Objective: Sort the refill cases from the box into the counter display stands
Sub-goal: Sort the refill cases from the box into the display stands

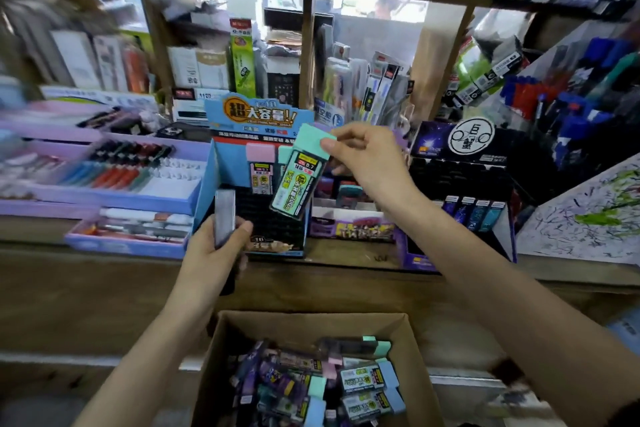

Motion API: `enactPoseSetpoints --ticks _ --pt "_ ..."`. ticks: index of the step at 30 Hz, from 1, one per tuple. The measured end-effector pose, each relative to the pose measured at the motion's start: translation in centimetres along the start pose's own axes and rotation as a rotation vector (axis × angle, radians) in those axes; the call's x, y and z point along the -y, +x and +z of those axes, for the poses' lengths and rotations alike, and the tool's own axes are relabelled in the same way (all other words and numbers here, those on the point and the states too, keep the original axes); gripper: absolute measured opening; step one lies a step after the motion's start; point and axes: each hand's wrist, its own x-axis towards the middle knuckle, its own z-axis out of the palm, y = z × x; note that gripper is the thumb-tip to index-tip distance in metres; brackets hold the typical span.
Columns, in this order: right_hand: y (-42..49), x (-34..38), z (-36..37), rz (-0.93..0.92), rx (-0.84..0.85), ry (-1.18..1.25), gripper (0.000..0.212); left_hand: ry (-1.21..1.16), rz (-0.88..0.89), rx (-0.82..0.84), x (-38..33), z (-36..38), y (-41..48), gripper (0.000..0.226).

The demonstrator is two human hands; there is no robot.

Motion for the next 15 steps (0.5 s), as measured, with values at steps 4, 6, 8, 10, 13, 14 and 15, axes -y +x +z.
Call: enactPoseSetpoints --ticks 4,6,8,10,13,14,15 --pt "2.3 0.1 3.0 -0.117 0.006 -0.260 0.015 -0.073 -0.028 -0.049 0.6 -1.5 -0.1 0.021" --pt "2.8 -0.4 3.8 -0.199 0.029 -0.400 0.014 -0.140 -0.048 -0.067 0.8 -1.9 -0.1 0.016" --pt "3.1 -1.0 4.2 -0.257 0.065 -0.507 0.015 -0.162 -0.048 -0.065 1.2 -2.3 -0.2 0.014" --pt "3.3 -1.6 4.4 -0.304 0.112 -0.602 0.019 -0.147 -0.036 -0.048 1.5 -2.7 -0.2 0.015" --pt "3.3 -2.5 4.2 -0.360 0.169 -0.685 0.023 -0.138 -0.028 -0.029 1.9 -2.9 -0.2 0.015" --pt "3.3 -2.7 4.1 -0.368 0.170 -0.688 0.023 -0.142 -0.031 -0.024 2.0 -3.0 -0.1 0.014" --pt "3.3 -2.9 4.1 -0.371 0.167 -0.680 0.022 -0.147 -0.034 -0.017 2.0 -3.0 -0.1 0.014"
